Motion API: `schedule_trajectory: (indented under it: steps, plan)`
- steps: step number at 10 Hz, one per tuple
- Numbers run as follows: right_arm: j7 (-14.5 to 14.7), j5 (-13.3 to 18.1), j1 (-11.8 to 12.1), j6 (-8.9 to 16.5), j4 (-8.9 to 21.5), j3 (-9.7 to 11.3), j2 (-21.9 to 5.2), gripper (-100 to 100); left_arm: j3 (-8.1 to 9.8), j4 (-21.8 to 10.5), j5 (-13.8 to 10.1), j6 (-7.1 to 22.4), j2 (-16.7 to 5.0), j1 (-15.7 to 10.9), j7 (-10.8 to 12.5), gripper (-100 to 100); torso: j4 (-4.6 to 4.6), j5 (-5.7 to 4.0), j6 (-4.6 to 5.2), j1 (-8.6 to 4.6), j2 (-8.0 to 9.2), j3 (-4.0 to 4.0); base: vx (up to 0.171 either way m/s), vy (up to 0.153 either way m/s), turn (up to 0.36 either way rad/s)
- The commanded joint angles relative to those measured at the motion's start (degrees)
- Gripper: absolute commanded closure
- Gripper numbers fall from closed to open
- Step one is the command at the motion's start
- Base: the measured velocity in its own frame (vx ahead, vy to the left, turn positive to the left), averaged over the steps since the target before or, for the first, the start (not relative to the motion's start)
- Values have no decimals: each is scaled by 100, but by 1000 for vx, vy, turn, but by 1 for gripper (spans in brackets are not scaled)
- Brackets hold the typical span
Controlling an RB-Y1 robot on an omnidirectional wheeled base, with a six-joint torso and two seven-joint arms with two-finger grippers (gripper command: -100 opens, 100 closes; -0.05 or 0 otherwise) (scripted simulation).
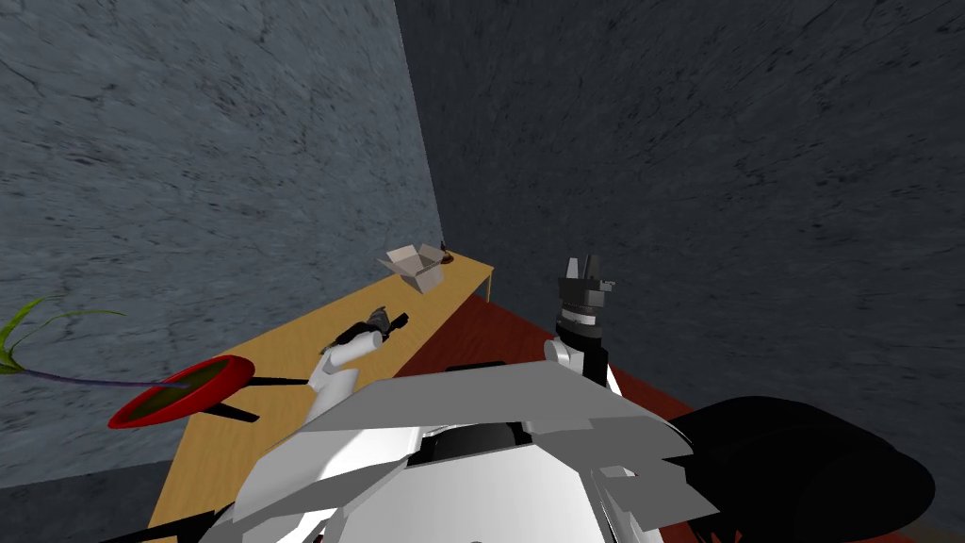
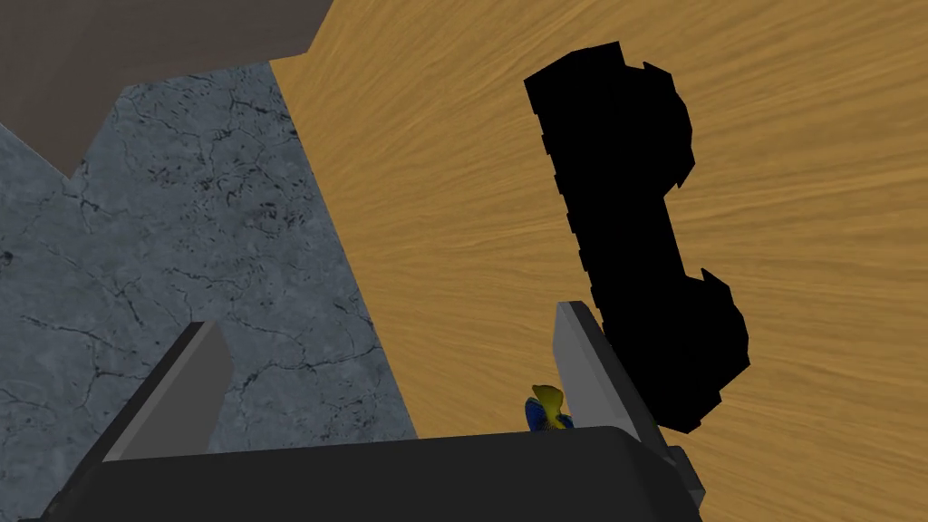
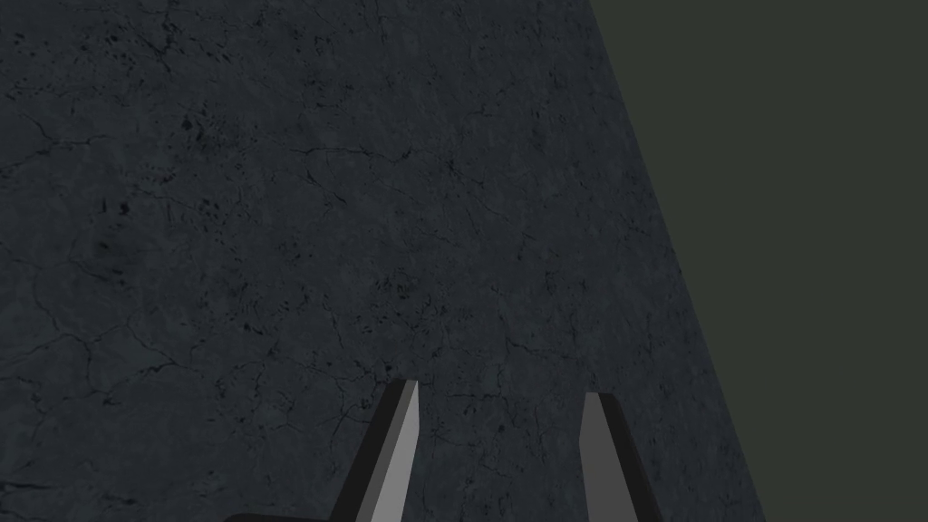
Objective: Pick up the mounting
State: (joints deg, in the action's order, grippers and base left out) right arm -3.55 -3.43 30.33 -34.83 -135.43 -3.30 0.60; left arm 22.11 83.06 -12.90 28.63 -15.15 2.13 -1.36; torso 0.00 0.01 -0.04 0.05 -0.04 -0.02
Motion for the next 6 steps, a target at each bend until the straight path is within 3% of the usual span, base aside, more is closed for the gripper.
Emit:
schedule_trajectory:
  steps: [1,2,3,4,5,6]
  plan:
    - [0,0,0,0,0,0,0,0,78,-194,-16,176,-12,-83,28,-100,0,0,0,0,0,0,6,4,-51]
    - [0,0,0,0,0,0,0,0,249,-398,-40,427,-38,-211,86,-100,0,0,-1,0,-1,-1,10,5,-90]
    - [0,0,0,0,0,0,0,0,249,-461,-40,439,-38,-211,86,-100,0,0,0,2,-3,-1,12,7,-40]
    - [0,0,1,0,0,0,0,0,420,-663,-58,691,-67,-334,147,-100,-1,1,-2,2,-3,-2,18,10,-73]
    - [0,0,0,0,0,0,0,0,420,-722,-58,691,-67,-334,147,-100,-1,1,0,3,-5,-3,17,9,-47]
    - [0,0,1,0,0,0,0,0,591,-976,-69,925,-99,-453,210,-100,-1,1,-2,4,-5,-3,21,10,-81]
